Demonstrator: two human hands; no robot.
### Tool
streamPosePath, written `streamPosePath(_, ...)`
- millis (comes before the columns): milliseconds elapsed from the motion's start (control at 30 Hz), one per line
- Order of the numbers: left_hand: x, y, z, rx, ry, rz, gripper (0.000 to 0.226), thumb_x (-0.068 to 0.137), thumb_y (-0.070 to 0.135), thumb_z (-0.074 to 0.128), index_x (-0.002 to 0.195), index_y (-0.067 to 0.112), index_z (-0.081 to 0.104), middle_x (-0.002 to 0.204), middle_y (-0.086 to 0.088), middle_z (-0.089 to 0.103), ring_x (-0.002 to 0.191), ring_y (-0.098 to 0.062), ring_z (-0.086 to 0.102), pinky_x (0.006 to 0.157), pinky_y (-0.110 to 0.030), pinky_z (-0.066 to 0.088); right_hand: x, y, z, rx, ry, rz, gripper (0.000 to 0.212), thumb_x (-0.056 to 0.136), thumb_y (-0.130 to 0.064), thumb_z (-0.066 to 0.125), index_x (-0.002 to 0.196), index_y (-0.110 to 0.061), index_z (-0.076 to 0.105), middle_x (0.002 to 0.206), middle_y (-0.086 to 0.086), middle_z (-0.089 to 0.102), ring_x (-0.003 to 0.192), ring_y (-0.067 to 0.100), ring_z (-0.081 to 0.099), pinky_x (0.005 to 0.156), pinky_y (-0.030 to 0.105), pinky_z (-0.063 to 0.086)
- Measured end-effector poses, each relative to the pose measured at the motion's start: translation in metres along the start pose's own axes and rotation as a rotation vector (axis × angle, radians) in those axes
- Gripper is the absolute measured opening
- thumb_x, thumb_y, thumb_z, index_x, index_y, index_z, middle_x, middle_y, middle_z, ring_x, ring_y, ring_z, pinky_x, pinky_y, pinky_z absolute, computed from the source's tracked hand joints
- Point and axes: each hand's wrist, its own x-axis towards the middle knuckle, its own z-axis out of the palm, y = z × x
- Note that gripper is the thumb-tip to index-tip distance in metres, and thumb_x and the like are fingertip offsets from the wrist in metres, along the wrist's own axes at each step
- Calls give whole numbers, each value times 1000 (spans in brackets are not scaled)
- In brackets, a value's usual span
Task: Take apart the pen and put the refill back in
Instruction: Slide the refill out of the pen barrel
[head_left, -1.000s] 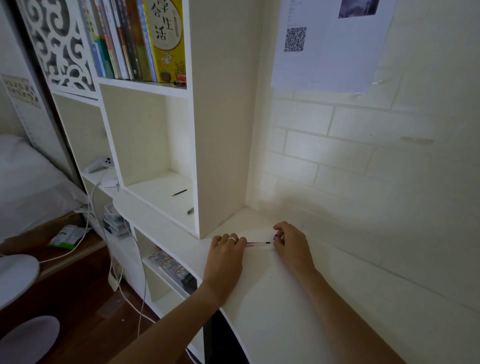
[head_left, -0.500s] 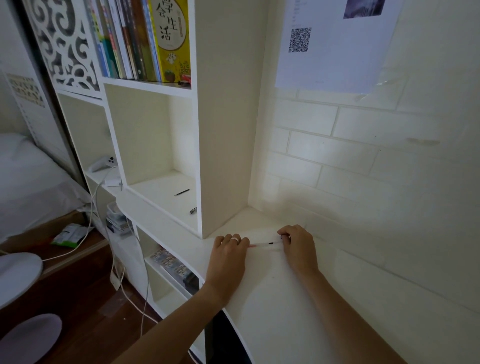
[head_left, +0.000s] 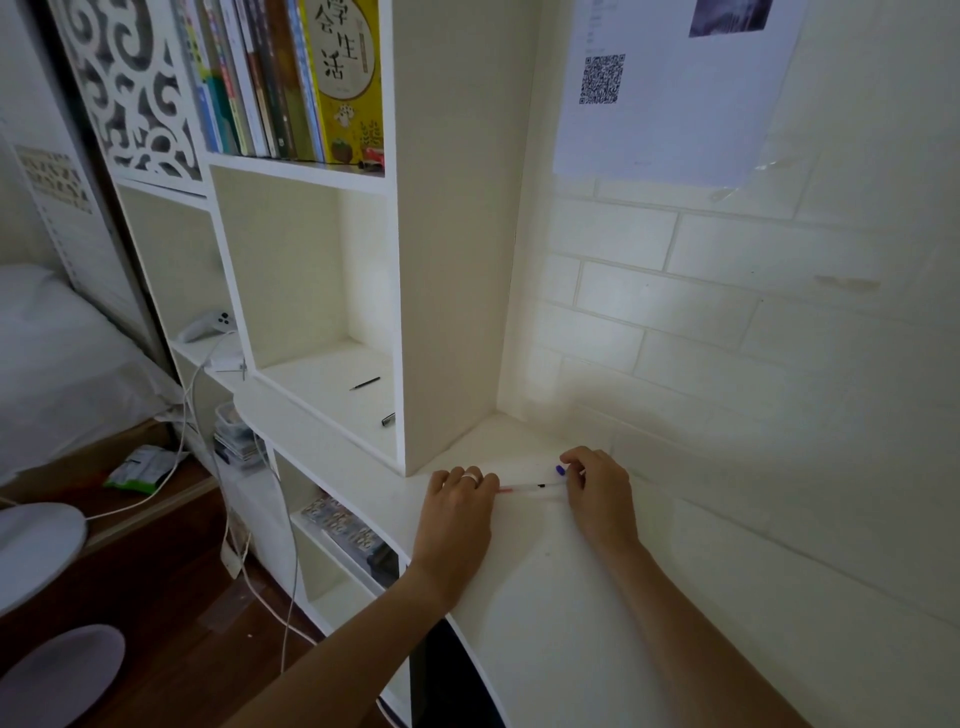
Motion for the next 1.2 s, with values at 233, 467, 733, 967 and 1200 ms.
streamPosePath(233,0,-1,0,10,-4,-3,30,76,-5,49,88,18,64,82,-1,64,76,-21,57,78,-34,44,-10,-7,-6,-31,8,-16,22,89,-1,56,93,-18,70,91,0,64,80,18,61,70,32,54)
streamPosePath(467,1,-1,2,18,3,13,27,79,-2,52,91,19,65,84,-1,65,78,-20,58,81,-34,45,-22,-5,-6,-104,-71,3,10,92,-14,60,87,-17,69,90,0,62,92,22,57,73,38,53)
streamPosePath(733,-1,2,-6,17,10,21,25,82,1,47,88,18,65,81,-2,65,75,-21,58,78,-34,45,-37,-24,-4,-36,-17,65,14,88,-6,60,92,-15,69,91,1,63,91,22,59,75,35,52)
streamPosePath(967,0,0,-5,-17,55,83,15,86,9,61,94,20,66,89,-1,67,81,-20,60,82,-34,46,-54,-32,-17,215,-56,34,14,93,-14,62,99,-24,70,91,-12,70,82,2,63,73,15,51)
streamPosePath(1200,-2,-1,-2,7,53,97,13,87,13,62,96,23,62,95,0,65,87,-20,56,86,-34,42,-54,-29,-20,250,-60,28,16,88,-4,67,82,-19,66,79,-10,70,79,3,64,70,8,45)
